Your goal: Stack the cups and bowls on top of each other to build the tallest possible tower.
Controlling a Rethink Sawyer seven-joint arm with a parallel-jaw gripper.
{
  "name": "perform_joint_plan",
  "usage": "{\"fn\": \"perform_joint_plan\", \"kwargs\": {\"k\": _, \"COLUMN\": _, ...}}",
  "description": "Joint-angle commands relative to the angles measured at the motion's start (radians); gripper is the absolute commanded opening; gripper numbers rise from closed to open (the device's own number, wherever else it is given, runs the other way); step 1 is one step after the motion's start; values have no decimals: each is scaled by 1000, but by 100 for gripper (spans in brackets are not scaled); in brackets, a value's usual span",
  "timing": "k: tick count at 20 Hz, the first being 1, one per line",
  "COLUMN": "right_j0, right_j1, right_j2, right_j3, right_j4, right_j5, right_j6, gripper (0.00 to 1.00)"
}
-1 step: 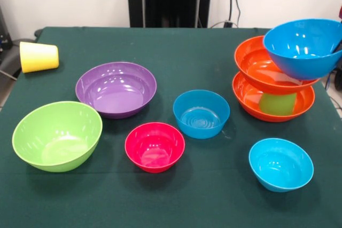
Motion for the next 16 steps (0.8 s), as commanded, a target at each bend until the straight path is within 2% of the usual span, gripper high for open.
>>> {"fn": "perform_joint_plan", "kwargs": {"k": 1, "right_j0": -8, "right_j1": -12, "right_j2": 78, "right_j3": 39, "right_j4": 12, "right_j5": -22, "right_j6": 194, "gripper": 0}}
{"fn": "perform_joint_plan", "kwargs": {"k": 10, "right_j0": 2, "right_j1": -11, "right_j2": 72, "right_j3": 46, "right_j4": 10, "right_j5": -15, "right_j6": 205, "gripper": 0}}
{"fn": "perform_joint_plan", "kwargs": {"k": 13, "right_j0": 3, "right_j1": -4, "right_j2": 78, "right_j3": 63, "right_j4": 9, "right_j5": -54, "right_j6": 205, "gripper": 0}}
{"fn": "perform_joint_plan", "kwargs": {"k": 16, "right_j0": 12, "right_j1": 5, "right_j2": 96, "right_j3": 125, "right_j4": 6, "right_j5": -160, "right_j6": 205, "gripper": 0}}
